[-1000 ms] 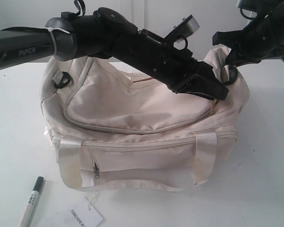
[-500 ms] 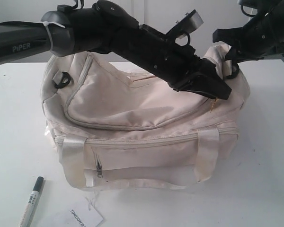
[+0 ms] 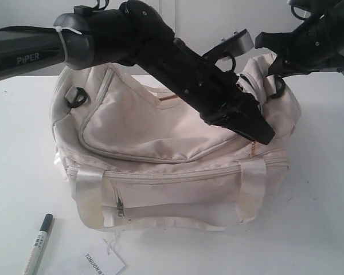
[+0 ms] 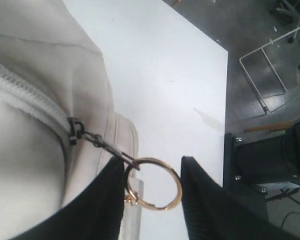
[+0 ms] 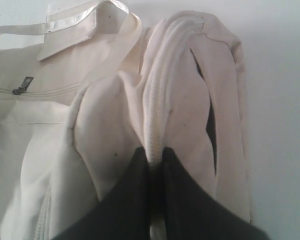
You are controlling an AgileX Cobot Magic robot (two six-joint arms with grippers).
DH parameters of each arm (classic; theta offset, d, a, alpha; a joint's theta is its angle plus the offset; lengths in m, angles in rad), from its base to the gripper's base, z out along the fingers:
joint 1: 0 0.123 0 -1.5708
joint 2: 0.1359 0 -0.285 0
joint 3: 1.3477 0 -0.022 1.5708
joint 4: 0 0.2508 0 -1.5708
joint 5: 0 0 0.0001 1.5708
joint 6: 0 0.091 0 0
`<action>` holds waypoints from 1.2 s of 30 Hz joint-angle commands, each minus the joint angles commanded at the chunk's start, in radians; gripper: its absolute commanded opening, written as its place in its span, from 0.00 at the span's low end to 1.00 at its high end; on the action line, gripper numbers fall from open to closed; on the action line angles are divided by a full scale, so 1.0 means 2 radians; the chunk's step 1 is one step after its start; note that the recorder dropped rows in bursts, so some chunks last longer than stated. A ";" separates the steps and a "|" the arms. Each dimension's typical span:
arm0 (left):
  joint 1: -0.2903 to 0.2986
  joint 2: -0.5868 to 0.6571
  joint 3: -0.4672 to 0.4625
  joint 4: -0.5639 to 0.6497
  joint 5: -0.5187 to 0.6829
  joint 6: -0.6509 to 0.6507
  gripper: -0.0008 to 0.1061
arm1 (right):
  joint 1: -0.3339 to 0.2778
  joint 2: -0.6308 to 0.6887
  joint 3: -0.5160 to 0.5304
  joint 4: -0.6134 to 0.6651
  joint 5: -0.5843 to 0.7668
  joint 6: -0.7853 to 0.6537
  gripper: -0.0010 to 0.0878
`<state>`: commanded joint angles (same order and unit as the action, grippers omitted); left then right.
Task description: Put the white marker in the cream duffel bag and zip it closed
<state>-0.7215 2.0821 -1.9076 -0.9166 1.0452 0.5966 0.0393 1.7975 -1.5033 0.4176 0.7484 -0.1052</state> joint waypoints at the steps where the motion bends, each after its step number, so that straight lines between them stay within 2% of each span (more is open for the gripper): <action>1: 0.000 0.000 0.000 0.003 0.001 0.000 0.01 | 0.000 0.000 0.000 0.000 0.001 0.004 0.01; 10: -0.001 0.000 0.000 0.036 -0.002 0.000 0.01 | 0.000 0.000 0.000 0.000 0.010 0.011 0.01; 22: -0.001 0.000 0.000 0.036 -0.012 0.014 0.01 | 0.000 -0.001 0.000 0.000 0.038 0.011 0.02; 25: -0.001 0.000 0.000 0.036 -0.016 0.014 0.01 | 0.000 -0.006 0.000 -0.002 0.050 0.011 0.11; 29: -0.001 0.000 0.000 0.036 -0.014 0.014 0.01 | 0.000 -0.020 0.000 -0.006 0.068 0.011 0.36; 31: -0.001 0.000 0.000 0.036 -0.014 0.014 0.01 | 0.000 -0.029 0.000 -0.009 0.079 0.011 0.44; 33: -0.001 0.000 0.000 0.036 -0.014 0.014 0.01 | 0.000 -0.038 0.000 -0.009 0.094 0.011 0.49; 36: -0.001 0.000 0.000 0.036 -0.015 0.014 0.01 | 0.000 -0.051 0.000 -0.009 0.122 0.011 0.50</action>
<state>-0.7239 2.0821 -1.9076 -0.8437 1.0160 0.6249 0.0393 1.6965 -1.5041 0.3987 0.9933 -0.0822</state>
